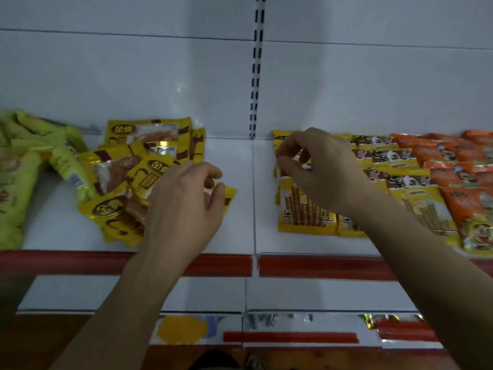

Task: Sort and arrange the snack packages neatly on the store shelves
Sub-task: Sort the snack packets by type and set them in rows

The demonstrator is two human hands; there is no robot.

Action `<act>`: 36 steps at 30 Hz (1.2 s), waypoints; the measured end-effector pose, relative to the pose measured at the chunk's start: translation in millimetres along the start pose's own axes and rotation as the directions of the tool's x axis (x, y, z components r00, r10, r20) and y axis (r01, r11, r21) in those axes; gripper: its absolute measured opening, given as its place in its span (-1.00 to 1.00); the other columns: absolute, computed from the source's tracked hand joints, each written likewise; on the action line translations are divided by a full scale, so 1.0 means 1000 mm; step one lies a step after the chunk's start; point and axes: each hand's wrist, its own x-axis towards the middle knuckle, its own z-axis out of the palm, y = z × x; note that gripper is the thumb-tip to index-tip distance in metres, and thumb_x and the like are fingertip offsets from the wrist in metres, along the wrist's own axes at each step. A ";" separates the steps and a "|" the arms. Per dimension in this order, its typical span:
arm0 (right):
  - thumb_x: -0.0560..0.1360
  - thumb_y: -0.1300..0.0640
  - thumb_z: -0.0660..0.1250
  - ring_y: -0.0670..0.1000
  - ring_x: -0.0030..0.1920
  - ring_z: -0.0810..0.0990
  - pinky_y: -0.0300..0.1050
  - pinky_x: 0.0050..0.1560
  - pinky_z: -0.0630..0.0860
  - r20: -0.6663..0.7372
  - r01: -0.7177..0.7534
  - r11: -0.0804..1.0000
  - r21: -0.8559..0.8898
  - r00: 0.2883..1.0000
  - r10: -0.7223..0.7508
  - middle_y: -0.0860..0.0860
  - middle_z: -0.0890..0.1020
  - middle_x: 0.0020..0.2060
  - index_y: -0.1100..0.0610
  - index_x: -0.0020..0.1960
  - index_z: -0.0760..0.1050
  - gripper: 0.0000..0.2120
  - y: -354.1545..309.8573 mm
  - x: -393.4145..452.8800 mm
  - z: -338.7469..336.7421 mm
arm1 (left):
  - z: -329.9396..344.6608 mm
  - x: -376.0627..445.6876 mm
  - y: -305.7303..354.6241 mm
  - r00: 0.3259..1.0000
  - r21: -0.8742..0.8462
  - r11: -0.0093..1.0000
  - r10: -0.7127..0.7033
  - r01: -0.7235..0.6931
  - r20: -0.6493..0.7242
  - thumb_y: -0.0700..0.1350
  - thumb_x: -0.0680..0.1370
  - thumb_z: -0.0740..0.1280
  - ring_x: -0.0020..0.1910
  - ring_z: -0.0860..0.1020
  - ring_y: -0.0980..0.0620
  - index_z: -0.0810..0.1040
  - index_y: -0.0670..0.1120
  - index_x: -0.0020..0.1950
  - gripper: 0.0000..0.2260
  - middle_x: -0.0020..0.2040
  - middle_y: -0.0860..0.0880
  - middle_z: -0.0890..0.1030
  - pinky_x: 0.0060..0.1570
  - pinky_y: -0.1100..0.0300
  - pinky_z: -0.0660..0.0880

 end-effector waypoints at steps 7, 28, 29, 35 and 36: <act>0.61 -0.21 0.25 0.02 0.18 0.52 -0.04 0.13 0.48 0.296 -0.036 0.999 -0.001 0.954 0.034 0.00 0.59 0.21 0.04 0.41 0.45 -0.52 -0.069 0.014 0.061 | -0.053 0.003 -0.070 0.991 0.145 0.980 -0.131 0.135 -0.032 -0.04 0.55 0.40 0.03 0.56 -0.10 0.60 -0.01 0.16 -0.80 0.01 0.00 0.56 -0.01 -0.10 0.55; 0.40 0.29 0.56 -0.12 0.07 0.65 -0.09 0.04 0.66 0.085 -0.488 0.781 0.390 0.864 0.497 -0.07 0.58 0.16 -0.08 0.37 0.48 -0.38 -0.100 -0.011 0.093 | -0.064 0.018 -0.119 0.975 -0.356 0.912 -0.220 0.204 -0.005 -0.15 0.51 0.50 -0.21 0.61 0.25 0.65 0.05 -0.13 -0.90 -0.22 0.19 0.65 -0.28 0.49 0.44; 0.41 0.33 0.53 -0.11 0.07 0.65 -0.08 0.04 0.66 0.085 -0.488 0.782 0.389 0.864 0.496 -0.06 0.58 0.17 -0.07 0.37 0.48 -0.38 -0.102 -0.012 0.093 | -0.065 0.021 -0.120 0.974 -0.388 0.898 -0.227 0.206 -0.009 -0.15 0.51 0.49 -0.21 0.61 0.25 0.65 0.05 -0.12 -0.90 -0.21 0.18 0.65 -0.27 0.47 0.45; 0.44 0.35 0.50 -0.06 -0.14 0.70 -0.03 -0.05 0.67 -0.089 -0.465 0.679 0.567 0.786 0.612 0.00 0.69 -0.16 0.02 0.21 0.59 -0.58 -0.115 -0.020 0.095 | -0.075 0.037 -0.113 0.923 -0.792 0.506 -0.337 0.343 0.184 -0.28 0.56 0.41 -0.16 0.71 -0.03 0.54 0.03 0.13 -0.75 -0.12 -0.01 0.73 -0.20 0.03 0.63; 0.46 0.36 0.48 -0.01 -0.15 0.71 -0.01 -0.06 0.68 -0.099 -0.441 0.628 0.641 0.764 0.638 0.07 0.69 -0.17 0.05 0.19 0.60 -0.63 -0.118 -0.020 0.092 | -0.075 0.040 -0.114 0.903 -0.836 0.391 -0.345 0.386 0.255 -0.32 0.57 0.36 -0.16 0.70 -0.04 0.53 0.00 0.16 -0.74 -0.13 -0.02 0.72 -0.21 0.04 0.62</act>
